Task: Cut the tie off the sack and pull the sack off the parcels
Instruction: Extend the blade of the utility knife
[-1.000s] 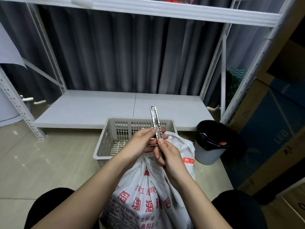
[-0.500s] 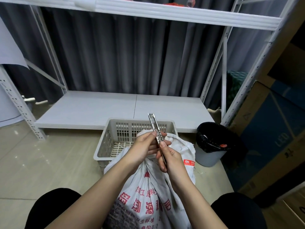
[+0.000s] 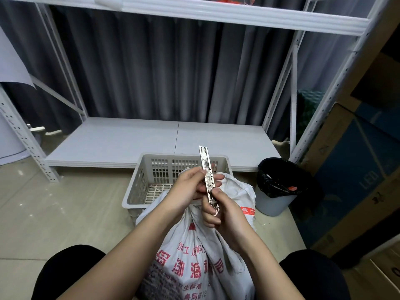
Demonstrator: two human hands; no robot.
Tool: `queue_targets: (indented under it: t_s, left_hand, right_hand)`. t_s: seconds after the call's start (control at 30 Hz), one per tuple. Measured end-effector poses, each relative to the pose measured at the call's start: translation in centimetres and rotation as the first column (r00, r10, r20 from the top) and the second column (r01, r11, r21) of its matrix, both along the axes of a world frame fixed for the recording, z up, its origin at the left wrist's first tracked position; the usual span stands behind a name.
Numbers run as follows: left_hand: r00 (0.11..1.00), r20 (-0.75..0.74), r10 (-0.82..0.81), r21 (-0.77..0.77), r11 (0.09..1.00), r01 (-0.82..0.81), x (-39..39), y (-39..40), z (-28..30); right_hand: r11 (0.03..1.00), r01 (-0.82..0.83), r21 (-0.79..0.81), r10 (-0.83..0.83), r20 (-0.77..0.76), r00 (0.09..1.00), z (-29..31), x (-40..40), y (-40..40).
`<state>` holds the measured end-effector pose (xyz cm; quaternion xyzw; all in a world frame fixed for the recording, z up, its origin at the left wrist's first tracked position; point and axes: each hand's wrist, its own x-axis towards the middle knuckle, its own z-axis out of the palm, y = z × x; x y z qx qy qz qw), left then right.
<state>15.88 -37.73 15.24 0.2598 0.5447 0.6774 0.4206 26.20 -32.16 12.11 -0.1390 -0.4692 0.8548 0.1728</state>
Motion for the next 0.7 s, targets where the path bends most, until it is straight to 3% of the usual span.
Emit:
queue_targets:
  t_s: [0.13,0.7]
  left_hand:
    - [0.994,0.105,0.035,0.06,0.997,-0.042,-0.46,0.32,0.12]
    - [0.996,-0.083,0.036,-0.011,0.999,-0.037,0.17,-0.37,-0.38]
  right_hand:
    - [0.994,0.066,0.086,-0.065,-0.013,0.998,-0.14,-0.08,-0.22]
    - [0.92,0.248,0.304,-0.302,0.146,0.942,0.3,-0.3,-0.64]
